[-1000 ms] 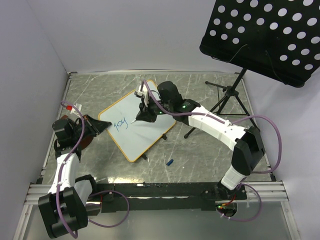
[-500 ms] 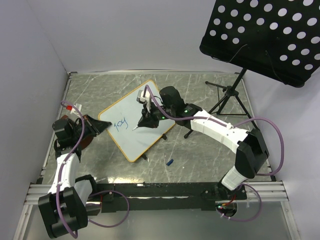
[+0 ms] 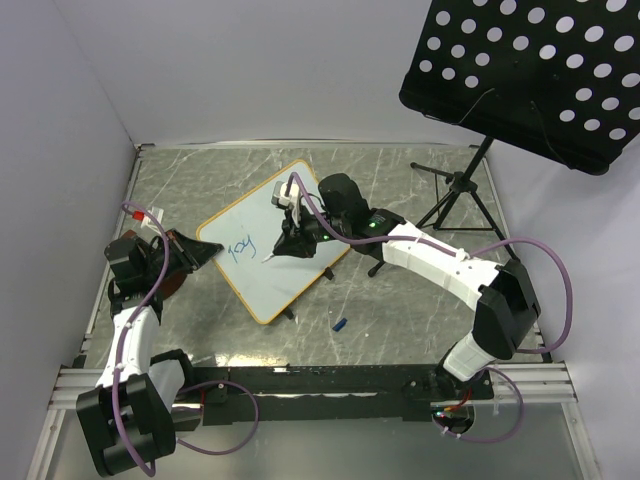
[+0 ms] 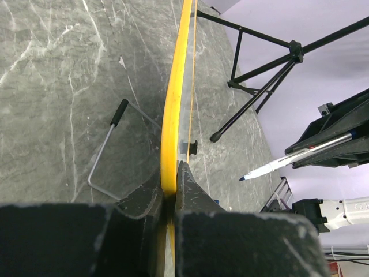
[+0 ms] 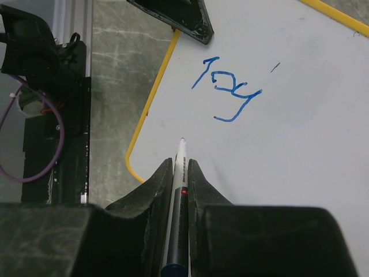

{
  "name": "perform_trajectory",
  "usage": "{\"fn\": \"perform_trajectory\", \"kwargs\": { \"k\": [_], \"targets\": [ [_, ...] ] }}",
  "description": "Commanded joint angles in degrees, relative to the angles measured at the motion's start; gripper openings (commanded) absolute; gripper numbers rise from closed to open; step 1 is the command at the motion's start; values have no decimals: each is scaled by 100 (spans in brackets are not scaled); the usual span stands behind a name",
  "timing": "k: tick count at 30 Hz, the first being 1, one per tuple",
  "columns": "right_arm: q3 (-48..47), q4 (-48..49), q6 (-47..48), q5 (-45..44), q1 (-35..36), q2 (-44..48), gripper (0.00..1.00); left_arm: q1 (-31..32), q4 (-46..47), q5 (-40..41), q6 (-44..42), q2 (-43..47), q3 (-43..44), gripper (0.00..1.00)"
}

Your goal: Write a sentence on the whiteboard

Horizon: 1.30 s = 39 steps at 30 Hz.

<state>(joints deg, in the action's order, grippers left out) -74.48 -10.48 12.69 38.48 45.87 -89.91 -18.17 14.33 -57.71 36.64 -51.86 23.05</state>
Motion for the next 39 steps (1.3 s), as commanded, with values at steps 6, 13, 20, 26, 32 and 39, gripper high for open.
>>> {"fn": "perform_trajectory", "kwargs": {
  "k": [6, 13, 20, 26, 32, 39],
  "targets": [
    [-14, 196, -12, 10, 54, 220, 0, 24, 308, 14, -509, 79, 42, 1],
    [-23, 187, 6, 2, 45, 184, 0, 24, 316, -3, -518, 26, 51, 1],
    [-67, 178, 41, -95, 36, 167, 0, 25, 281, 6, -527, 35, 51, 1],
    [-146, 178, 67, -244, 10, 123, 0, 51, 290, 6, -527, 35, 51, 1],
    [-286, 196, 225, -516, -25, 79, 0, 68, 220, 41, -571, 35, 59, 1],
    [-392, 389, 252, -886, -43, -9, 0, 112, 176, 58, -606, 35, 59, 1]
  ]
}}
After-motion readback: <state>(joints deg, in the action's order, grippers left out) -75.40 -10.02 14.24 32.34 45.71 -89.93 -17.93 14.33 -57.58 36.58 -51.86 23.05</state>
